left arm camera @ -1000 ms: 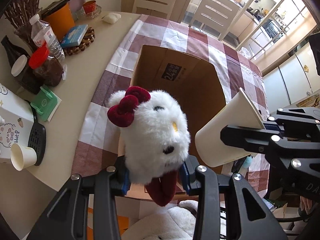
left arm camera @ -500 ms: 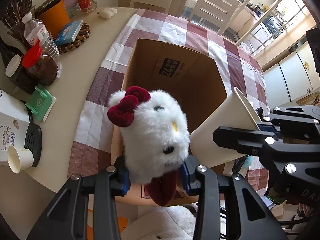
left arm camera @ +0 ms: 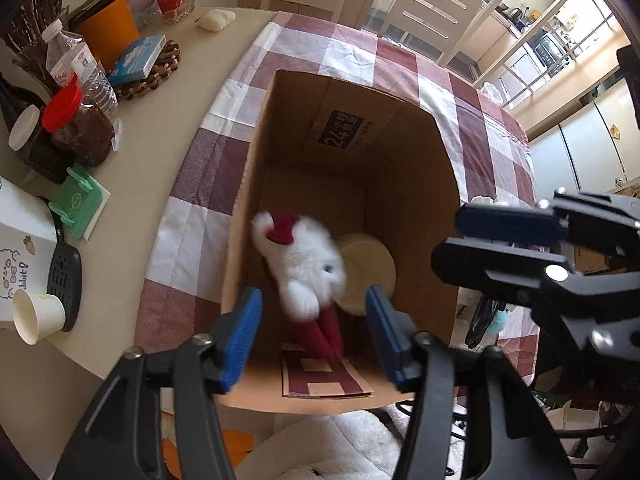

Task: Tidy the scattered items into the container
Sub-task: 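Open the left tool dropping the plush cat while the right tool drops the cup into the box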

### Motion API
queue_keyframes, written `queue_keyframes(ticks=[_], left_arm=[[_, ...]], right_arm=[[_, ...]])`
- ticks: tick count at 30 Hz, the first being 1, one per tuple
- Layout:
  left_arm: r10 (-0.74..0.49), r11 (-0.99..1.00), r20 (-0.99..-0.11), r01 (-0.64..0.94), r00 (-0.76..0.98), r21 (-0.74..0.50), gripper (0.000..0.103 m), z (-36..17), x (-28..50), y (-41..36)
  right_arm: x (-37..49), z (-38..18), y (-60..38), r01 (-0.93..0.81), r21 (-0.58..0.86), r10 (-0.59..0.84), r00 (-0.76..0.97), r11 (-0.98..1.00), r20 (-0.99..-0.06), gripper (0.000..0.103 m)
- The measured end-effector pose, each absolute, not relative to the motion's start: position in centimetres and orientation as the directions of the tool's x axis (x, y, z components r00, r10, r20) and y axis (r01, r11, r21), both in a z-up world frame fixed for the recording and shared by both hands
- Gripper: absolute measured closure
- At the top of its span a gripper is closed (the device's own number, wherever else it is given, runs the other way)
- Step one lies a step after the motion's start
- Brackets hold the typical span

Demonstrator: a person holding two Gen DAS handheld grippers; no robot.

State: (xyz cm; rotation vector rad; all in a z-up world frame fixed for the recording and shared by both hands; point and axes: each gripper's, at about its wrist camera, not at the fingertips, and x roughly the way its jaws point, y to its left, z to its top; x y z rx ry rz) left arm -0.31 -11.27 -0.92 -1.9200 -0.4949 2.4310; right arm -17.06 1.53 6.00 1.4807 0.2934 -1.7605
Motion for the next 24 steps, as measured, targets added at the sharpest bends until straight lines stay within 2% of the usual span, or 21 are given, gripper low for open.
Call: queue_keyframes(ticks=[7, 11, 15, 17, 19, 24], left_arm=[[0.182, -0.953, -0.95, 0.194, -0.254, -0.234, 0.037, -0.5, -0.2, -11.5], [0.178, -0.954, -0.951, 0.194, -0.254, -0.23, 0.029, -0.3, -0.2, -11.5], [0.169, -0.957, -0.953, 0.19, -0.252, -0.219, 0.027, 0.1, -0.2, -11.4], [0.163, -0.959, -0.955, 0.186, -0.248, -0.212, 0.021, 0.3, -0.2, -11.2], [0.151, -0.964, -0.958, 0.179, -0.242, -0.197, 0.019, 0.4, -0.2, -11.1], [0.119, -0.975, -0.967, 0.157, -0.223, -0.156, 0.012, 0.8, -0.2, -10.4]], right_arm=[[-17.3, 7.0, 1.8, 0.691, 0.291, -0.426, -0.026, -0.662, -0.904, 0.065], [-17.3, 6.9, 2.1, 0.683, 0.291, -0.418, -0.024, -0.67, -0.908, 0.065], [-17.2, 6.7, 2.4, 0.672, 0.29, -0.41, -0.023, -0.681, -0.912, 0.065], [-17.2, 6.6, 2.6, 0.668, 0.283, -0.402, -0.027, -0.688, -0.915, 0.064], [-17.1, 6.7, 2.8, 0.665, 0.263, -0.386, -0.041, -0.699, -0.921, 0.062], [-16.7, 7.3, 3.4, 0.664, 0.183, -0.336, -0.109, -0.725, -0.935, 0.047]])
